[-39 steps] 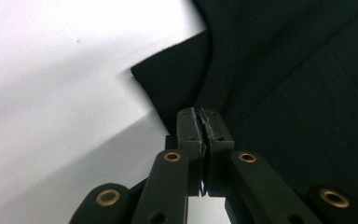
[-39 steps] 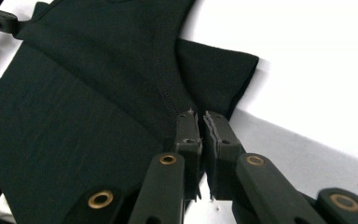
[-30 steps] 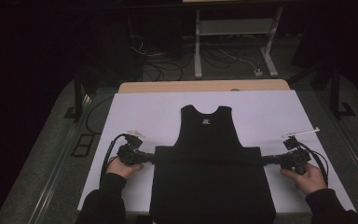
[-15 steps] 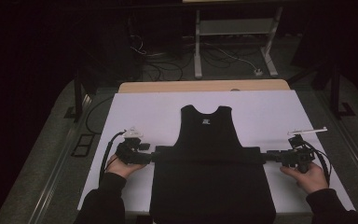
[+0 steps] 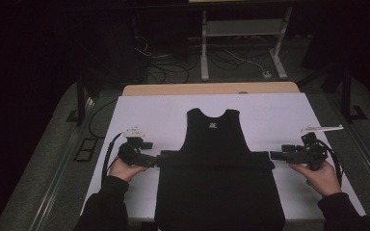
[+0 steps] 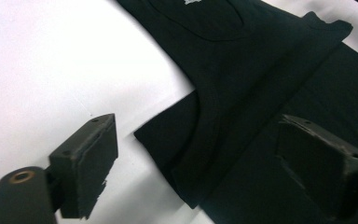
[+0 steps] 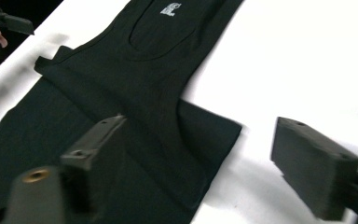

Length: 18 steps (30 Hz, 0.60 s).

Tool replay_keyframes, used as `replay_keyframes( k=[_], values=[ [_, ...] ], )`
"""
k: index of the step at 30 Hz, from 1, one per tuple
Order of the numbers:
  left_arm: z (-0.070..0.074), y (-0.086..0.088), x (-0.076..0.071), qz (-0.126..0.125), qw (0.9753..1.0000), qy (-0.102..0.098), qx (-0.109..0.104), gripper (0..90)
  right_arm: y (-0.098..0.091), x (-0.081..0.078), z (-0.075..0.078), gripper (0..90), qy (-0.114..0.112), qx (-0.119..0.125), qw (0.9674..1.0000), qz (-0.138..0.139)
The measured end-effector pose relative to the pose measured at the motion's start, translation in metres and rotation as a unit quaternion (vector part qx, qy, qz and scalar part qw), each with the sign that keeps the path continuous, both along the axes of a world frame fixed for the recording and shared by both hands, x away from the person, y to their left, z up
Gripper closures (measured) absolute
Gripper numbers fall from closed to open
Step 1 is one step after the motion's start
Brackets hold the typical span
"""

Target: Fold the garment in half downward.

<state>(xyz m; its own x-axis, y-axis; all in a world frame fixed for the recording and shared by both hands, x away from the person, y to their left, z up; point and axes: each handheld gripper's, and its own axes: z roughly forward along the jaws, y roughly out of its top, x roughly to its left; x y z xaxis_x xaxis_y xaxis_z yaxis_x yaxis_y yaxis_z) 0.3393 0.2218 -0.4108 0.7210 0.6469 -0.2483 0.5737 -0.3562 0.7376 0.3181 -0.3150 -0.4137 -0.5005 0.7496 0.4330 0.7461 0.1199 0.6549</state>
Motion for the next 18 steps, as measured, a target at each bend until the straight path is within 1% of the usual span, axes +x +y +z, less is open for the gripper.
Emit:
replay_keyframes(
  k=[1,3,5,7,8,9,10,11,12,16,18],
  values=[
    [0.001,0.000,0.001,0.002,1.0000,0.001,-0.002,7.9,0.000,0.002,0.002,13.4,-0.008,-0.003,1.0000,-0.002],
    [0.002,0.001,0.003,0.001,1.0000,0.001,-0.004,6.8,0.000,0.002,0.003,13.3,-0.009,-0.004,1.0000,-0.003],
    [0.003,0.001,0.005,0.003,1.0000,0.000,-0.005,4.6,-0.001,0.004,0.005,11.8,-0.015,0.001,0.9999,-0.006],
    [0.004,0.001,0.007,0.005,1.0000,0.001,-0.006,1.3,-0.002,0.006,0.006,6.6,-0.019,-0.001,0.9998,-0.005],
    [0.004,0.002,0.008,0.004,1.0000,0.000,-0.006,0.7,-0.002,0.007,0.007,5.1,-0.019,0.000,0.9998,-0.009],
    [0.005,0.002,0.010,0.006,1.0000,-0.001,-0.007,0.0,-0.004,0.011,0.009,4.0,-0.024,0.003,0.9997,-0.009],
    [0.005,0.003,0.012,0.008,0.9999,-0.001,-0.011,0.0,-0.004,0.011,0.009,4.0,-0.024,0.003,0.9997,-0.009],
    [0.006,0.004,0.015,0.008,0.9999,0.002,-0.013,0.0,-0.005,0.014,0.011,1.7,-0.024,0.001,0.9996,-0.012],
    [0.006,0.004,0.016,0.010,0.9998,0.005,-0.015,0.0,-0.005,0.014,0.011,1.7,-0.024,0.001,0.9996,-0.012],
    [0.006,0.004,0.022,0.007,0.9999,0.004,-0.012,0.0,-0.005,0.020,0.013,0.3,-0.024,0.002,0.9996,-0.015],
    [0.007,0.003,0.024,0.007,0.9999,0.001,-0.012,0.0,-0.004,0.024,0.014,0.3,-0.025,-0.003,0.9996,-0.010]
  ],
)
